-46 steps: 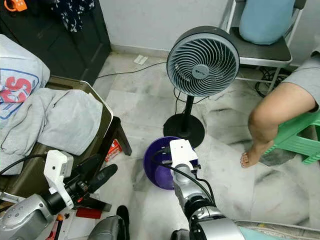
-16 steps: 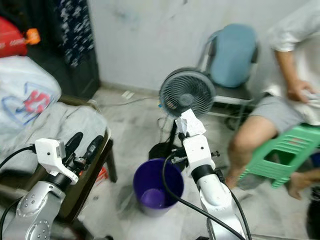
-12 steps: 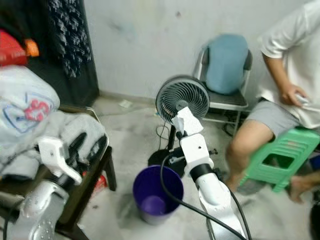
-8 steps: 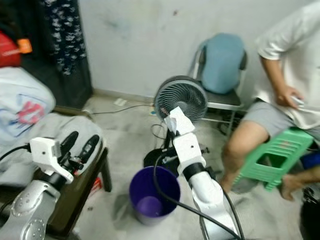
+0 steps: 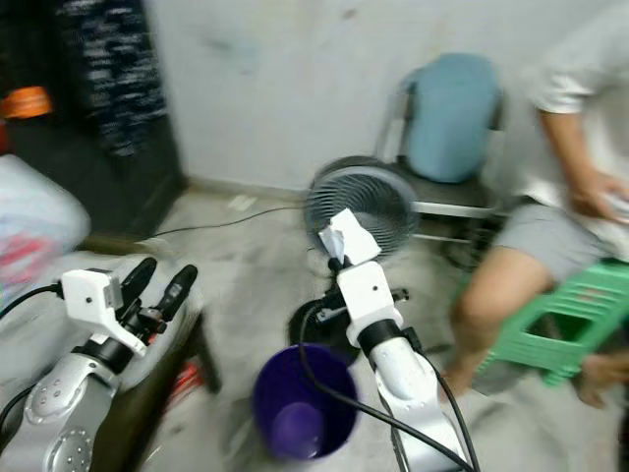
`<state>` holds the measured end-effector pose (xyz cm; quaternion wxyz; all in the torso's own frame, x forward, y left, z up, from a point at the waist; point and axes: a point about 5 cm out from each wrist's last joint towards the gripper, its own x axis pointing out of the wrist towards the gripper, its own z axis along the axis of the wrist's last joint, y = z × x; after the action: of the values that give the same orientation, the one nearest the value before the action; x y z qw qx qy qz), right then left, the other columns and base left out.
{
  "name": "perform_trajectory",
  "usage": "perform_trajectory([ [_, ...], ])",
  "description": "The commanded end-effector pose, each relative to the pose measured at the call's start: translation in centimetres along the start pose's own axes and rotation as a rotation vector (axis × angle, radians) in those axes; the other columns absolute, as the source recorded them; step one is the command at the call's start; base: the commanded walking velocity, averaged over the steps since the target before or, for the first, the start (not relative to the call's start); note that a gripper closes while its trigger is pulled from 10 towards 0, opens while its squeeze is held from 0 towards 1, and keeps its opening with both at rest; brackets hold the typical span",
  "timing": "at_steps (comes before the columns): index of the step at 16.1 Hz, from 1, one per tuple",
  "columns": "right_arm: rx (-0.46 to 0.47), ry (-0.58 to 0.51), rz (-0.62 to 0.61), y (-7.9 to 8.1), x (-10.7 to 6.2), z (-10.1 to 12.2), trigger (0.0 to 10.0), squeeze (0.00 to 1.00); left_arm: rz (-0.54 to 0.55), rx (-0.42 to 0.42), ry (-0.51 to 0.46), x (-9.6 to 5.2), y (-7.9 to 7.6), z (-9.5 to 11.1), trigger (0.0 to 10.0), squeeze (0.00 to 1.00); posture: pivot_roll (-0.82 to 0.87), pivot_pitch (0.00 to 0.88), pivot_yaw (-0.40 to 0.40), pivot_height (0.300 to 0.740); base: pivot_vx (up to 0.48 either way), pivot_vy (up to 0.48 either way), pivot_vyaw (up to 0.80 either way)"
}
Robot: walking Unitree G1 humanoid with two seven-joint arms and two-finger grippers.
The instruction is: Clean up the room
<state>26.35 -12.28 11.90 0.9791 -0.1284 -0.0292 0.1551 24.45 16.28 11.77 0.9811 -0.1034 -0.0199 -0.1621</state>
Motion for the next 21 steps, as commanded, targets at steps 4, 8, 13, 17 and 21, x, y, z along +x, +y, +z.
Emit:
perform_trajectory([
  [4,-0.004,0.007,-0.016,-0.3,0.2,-0.2,10.0,0.0,-0.023,0.002,0.013,0.1,-0.4,-0.1,10.0,0.0,-0.01,0.026,-0.049,0.74,0.265,0.0,0.0],
  [8,0.058,0.046,-0.005,0.4,2.0,-0.9,10.0,0.0,-0.019,0.03,0.057,-0.2,0.4,-0.6,10.0,0.0,0.0,0.043,-0.041,0.74,0.0,0.0,0.0],
  [13,0.218,0.307,-0.036,2.7,4.6,-5.6,10.0,0.0,-0.187,0.141,0.185,-2.6,0.9,-0.8,10.0,0.0,0.1,0.109,-0.031,0.74,0.0,0.0,0.0],
  [17,0.208,0.56,-0.103,3.5,4.0,-9.6,10.0,0.0,-0.293,0.161,0.258,-4.9,1.3,-0.1,10.0,0.0,0.14,0.164,-0.001,0.74,0.0,0.0,0.0],
  [21,0.202,0.736,-0.149,4.4,2.9,-12.1,10.0,0.0,-0.402,0.149,0.305,-5.5,0.0,0.2,10.0,0.0,0.17,0.209,0.037,0.74,0.0,0.0,0.0],
])
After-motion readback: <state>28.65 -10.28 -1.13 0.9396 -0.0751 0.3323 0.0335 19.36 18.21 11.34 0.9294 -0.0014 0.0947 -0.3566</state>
